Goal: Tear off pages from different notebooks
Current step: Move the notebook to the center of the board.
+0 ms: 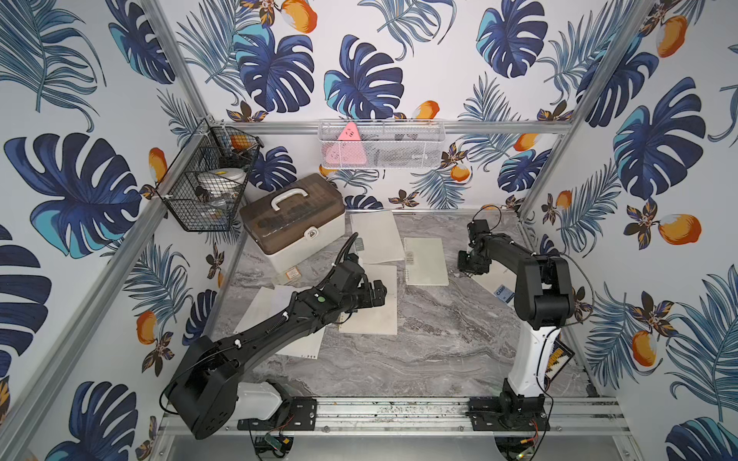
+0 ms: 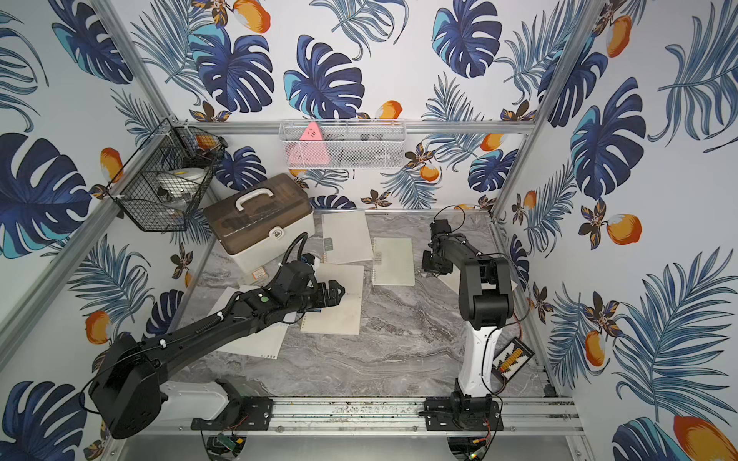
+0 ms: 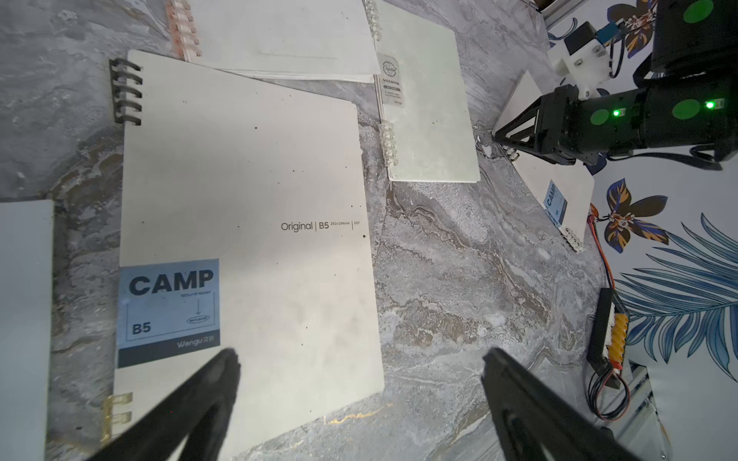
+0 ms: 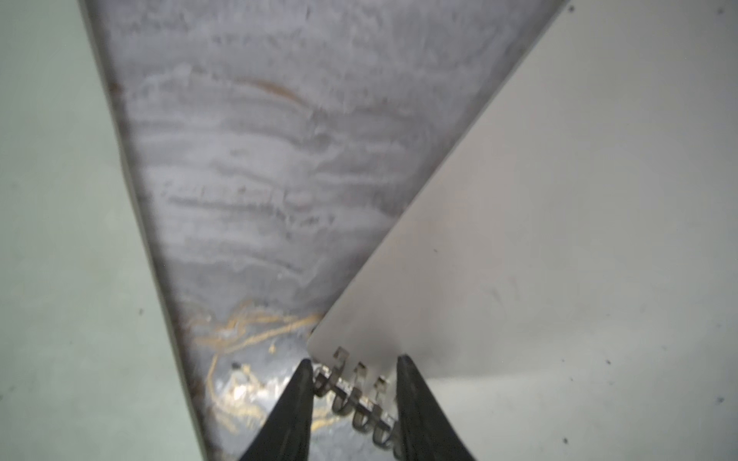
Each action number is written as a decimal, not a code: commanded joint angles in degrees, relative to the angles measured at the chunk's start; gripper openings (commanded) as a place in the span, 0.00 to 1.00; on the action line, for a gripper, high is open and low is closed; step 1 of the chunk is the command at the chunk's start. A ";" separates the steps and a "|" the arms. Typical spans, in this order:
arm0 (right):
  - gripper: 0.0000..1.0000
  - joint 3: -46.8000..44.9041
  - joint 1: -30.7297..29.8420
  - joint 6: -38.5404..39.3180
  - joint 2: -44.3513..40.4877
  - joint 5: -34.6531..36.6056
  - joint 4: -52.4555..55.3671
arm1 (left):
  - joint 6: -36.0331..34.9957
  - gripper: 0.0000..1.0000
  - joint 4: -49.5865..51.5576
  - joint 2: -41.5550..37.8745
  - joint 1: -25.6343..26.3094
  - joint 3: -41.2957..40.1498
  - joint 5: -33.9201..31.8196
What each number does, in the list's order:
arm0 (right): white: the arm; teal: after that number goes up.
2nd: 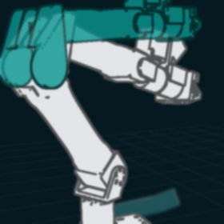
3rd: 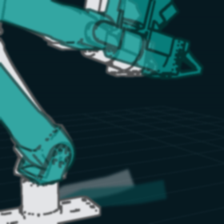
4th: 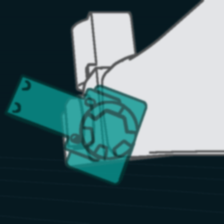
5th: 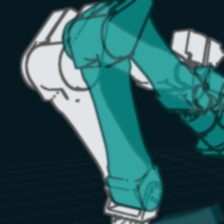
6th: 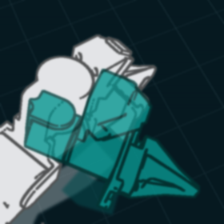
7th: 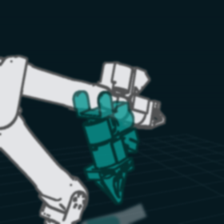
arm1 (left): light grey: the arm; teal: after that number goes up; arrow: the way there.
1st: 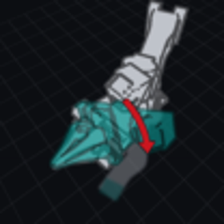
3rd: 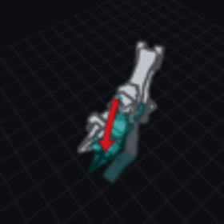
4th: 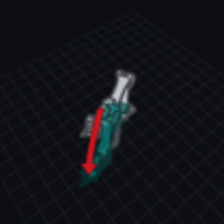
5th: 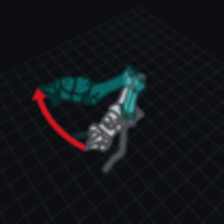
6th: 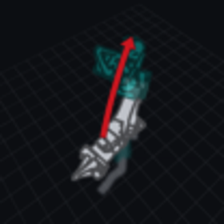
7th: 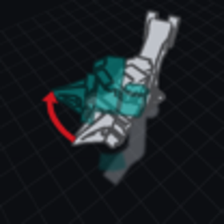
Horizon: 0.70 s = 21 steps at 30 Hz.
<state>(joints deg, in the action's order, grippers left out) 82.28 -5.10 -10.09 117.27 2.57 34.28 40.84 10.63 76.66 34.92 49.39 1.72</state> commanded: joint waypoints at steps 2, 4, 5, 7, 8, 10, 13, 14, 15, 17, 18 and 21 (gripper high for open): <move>0.31 -6.28 -0.99 -5.97 -4.41 -6.84 5.00 | 1.50 0.99 -4.54 4.29 -0.01 1.28 3.72; 0.31 -9.58 -2.18 -8.41 -7.01 -7.35 4.92 | 2.18 0.99 -5.74 6.70 0.02 2.08 5.34; 0.32 -11.15 -2.92 -9.96 -8.30 -6.70 5.05 | 2.36 0.99 -6.31 7.23 0.02 2.12 5.70; 0.35 -14.75 -4.22 -12.47 -11.66 -5.53 4.90 | 2.47 0.99 -7.29 7.75 0.05 2.11 6.23; 0.35 -16.07 -4.63 -13.63 -13.19 -5.44 4.80 | 2.50 0.99 -7.45 7.81 0.04 2.07 6.15; 0.35 -19.40 -6.26 -15.03 -16.24 -6.67 4.19 | 2.35 0.99 -7.56 7.89 0.03 1.98 6.09; 0.36 -22.73 -11.57 -18.19 -18.87 -8.53 1.13 | 2.41 0.99 -7.54 7.80 0.06 1.88 5.90; 0.38 -22.95 -13.58 -18.99 -18.98 -10.01 0.10 | 2.55 0.99 -7.87 7.73 0.01 1.70 6.08; 0.41 -22.89 -15.59 -19.54 -19.13 -11.41 -1.19 | 2.86 0.99 -8.24 7.72 0.00 1.47 6.19; 0.45 -21.51 -17.92 -19.56 -19.77 -12.10 -1.34 | 3.05 0.99 -8.31 7.69 0.00 1.43 6.50; 0.47 -20.63 -18.09 -19.01 -20.58 -11.47 -0.01 | 2.97 0.99 -8.26 7.55 0.00 1.39 6.83; 0.55 -19.67 -16.24 -17.32 -25.01 -2.51 5.24 | 2.51 0.99 -6.94 6.42 0.06 0.98 5.64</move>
<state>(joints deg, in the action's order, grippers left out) 61.89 -22.33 -27.59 95.09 -6.13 35.83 43.51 4.27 84.14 34.94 50.72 7.92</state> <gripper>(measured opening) 0.553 0.989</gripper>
